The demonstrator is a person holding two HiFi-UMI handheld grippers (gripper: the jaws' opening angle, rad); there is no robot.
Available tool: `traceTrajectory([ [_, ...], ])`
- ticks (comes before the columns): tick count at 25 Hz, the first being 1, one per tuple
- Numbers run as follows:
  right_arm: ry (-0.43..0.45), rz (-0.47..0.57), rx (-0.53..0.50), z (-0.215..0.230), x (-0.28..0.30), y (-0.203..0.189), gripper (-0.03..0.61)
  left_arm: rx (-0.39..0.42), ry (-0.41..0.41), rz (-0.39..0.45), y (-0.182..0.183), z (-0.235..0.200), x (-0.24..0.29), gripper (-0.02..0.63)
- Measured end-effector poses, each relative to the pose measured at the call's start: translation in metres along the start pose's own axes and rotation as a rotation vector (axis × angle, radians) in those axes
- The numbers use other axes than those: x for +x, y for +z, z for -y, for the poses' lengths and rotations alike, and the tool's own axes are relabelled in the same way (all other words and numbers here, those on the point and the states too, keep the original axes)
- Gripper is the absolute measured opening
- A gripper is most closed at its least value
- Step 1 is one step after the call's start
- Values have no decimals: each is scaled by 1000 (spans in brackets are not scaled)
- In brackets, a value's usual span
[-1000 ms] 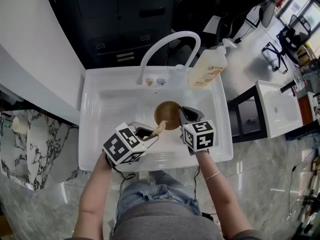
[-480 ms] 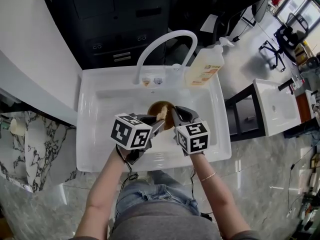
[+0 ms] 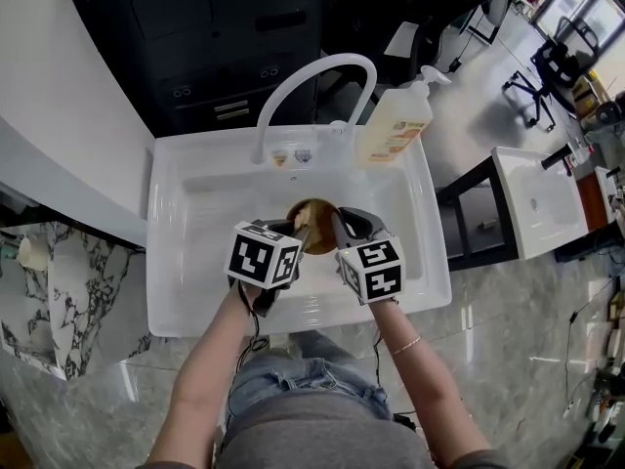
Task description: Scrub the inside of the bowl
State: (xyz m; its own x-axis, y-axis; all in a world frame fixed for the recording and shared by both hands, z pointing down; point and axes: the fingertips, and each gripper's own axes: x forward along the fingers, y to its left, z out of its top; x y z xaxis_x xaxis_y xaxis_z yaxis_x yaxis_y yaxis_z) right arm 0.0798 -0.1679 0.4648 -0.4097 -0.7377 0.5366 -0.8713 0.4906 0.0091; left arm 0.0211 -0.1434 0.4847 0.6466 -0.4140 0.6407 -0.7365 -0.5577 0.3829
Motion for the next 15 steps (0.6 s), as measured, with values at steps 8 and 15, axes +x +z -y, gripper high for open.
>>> traceTrajectory([
  [8, -24, -15, 22, 7, 3, -6, 26, 10, 71, 7, -4, -14, -4, 44],
  [15, -40, -28, 32, 11, 7, -7, 25, 43, 122, 14, -4, -22, -9, 44],
])
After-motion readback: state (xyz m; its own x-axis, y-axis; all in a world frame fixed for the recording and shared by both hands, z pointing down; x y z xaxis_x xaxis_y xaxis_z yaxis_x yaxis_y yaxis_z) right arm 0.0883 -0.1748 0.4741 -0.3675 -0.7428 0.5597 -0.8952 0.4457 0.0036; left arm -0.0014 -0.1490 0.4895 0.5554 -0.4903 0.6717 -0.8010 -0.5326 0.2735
